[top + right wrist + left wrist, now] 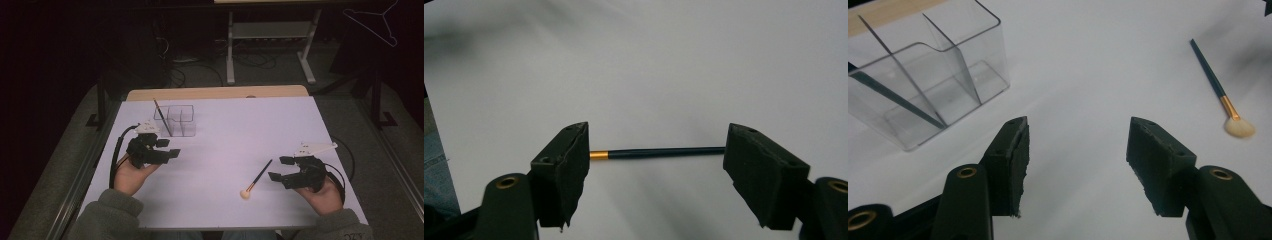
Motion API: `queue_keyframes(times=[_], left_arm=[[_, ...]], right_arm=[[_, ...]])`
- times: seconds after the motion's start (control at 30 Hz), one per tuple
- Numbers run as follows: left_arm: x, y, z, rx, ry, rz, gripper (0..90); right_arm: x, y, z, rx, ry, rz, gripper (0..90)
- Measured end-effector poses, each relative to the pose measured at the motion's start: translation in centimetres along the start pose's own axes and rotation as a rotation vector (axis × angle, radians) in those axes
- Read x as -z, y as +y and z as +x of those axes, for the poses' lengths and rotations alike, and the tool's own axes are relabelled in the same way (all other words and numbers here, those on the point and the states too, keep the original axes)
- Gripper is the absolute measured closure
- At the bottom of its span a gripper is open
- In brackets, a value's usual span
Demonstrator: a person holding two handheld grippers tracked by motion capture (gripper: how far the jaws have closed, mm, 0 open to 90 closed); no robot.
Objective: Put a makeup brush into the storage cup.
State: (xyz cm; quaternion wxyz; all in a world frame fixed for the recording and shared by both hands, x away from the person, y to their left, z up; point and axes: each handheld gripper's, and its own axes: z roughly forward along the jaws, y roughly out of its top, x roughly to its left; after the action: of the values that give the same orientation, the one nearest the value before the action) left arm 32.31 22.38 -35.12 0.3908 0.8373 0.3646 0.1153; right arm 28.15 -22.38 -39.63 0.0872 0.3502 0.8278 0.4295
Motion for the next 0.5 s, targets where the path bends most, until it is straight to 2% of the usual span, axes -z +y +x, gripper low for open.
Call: queue_keyframes(times=[0.23, 0.33, 0.43, 0.5], left_arm=[[0.0, -1.3, -1.0, 0.001, -0.002, 0.000, 40.9], [0.3, -1.8, -1.2, 0.000, -0.002, -0.003, 40.7], [0.6, -2.2, -1.4, 0.004, -0.003, -0.009, 40.5], [0.7, -2.4, -1.6, 0.000, -0.004, -0.011, 40.3]], right_arm=[[-0.1, 0.4, 0.0, 0.013, 0.017, 0.021, 25.5], [-0.2, 0.5, -0.3, 0.037, 0.021, 0.046, 25.4], [-0.5, 0.8, -0.5, 0.032, 0.028, 0.079, 25.4], [-0.7, 1.1, -0.6, 0.051, 0.033, 0.097, 25.3]])
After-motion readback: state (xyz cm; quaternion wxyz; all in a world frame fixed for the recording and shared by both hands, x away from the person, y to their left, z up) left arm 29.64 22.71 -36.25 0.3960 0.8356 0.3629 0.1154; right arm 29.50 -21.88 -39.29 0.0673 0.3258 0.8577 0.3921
